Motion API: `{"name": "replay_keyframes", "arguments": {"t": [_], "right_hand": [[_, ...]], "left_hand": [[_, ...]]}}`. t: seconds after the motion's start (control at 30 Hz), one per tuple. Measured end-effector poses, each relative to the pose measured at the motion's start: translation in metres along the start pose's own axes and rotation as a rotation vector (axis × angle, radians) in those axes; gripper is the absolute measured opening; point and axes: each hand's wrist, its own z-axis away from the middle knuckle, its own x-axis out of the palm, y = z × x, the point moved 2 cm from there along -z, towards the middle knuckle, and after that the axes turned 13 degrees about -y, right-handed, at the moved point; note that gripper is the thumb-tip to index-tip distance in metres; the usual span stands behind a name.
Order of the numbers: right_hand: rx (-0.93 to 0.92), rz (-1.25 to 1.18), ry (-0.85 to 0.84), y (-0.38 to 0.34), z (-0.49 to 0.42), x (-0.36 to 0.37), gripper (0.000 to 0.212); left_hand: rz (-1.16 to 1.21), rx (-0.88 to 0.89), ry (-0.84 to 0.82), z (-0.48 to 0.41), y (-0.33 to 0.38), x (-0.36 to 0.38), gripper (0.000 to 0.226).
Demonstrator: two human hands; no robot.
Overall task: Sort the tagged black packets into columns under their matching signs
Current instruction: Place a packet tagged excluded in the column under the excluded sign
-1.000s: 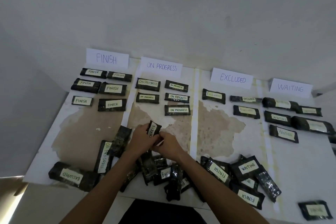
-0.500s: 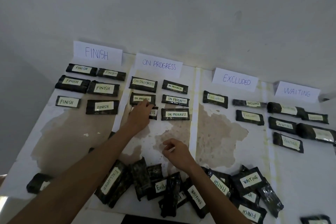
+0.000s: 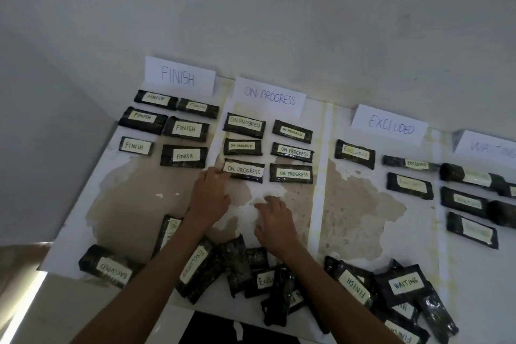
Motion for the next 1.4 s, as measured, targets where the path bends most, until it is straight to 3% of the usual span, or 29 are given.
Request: {"name": "replay_keyframes", "arguments": {"t": [0.17, 0.3, 0.43, 0.57, 0.87, 0.97, 1.07, 1.23, 1.4], "right_hand": [[0.042, 0.176, -0.090, -0.002, -0.003, 0.017, 0.061], [0.062, 0.180, -0.072, 0.001, -0.003, 0.022, 0.061], [0.040, 0.066, -0.070, -0.004, -0.004, 0.013, 0.057], [0.004, -0.206, -0.049, -0.023, 0.001, -0.006, 0.051], [-0.069, -0.410, 0.005, -0.070, 0.026, -0.020, 0.048], [-0.094, -0.408, 0.043, -0.081, 0.029, -0.015, 0.060], [-0.202, -0.085, 0.060, -0.083, 0.029, -0.014, 0.069], [-0.422, 0.271, 0.098, -0.077, 0.031, -0.020, 0.067], [-0.421, 0.376, 0.111, -0.053, 0.045, -0.020, 0.066]], "left_hand": [[-0.123, -0.287, -0.071, 0.045, -0.031, 0.014, 0.066], [-0.083, -0.247, -0.068, 0.052, -0.044, 0.024, 0.069], [0.366, -0.133, -0.111, 0.051, -0.037, 0.008, 0.060], [0.909, -0.268, -0.183, 0.056, -0.024, -0.019, 0.021], [1.168, -0.318, -0.312, 0.077, -0.013, -0.014, 0.025], [1.152, -0.289, -0.316, 0.078, -0.012, -0.014, 0.029], [0.992, -0.198, -0.353, 0.077, -0.012, -0.015, 0.033], [0.743, -0.007, -0.419, 0.073, -0.004, -0.018, 0.046], [0.687, 0.074, -0.493, 0.069, 0.021, -0.009, 0.053]]}}
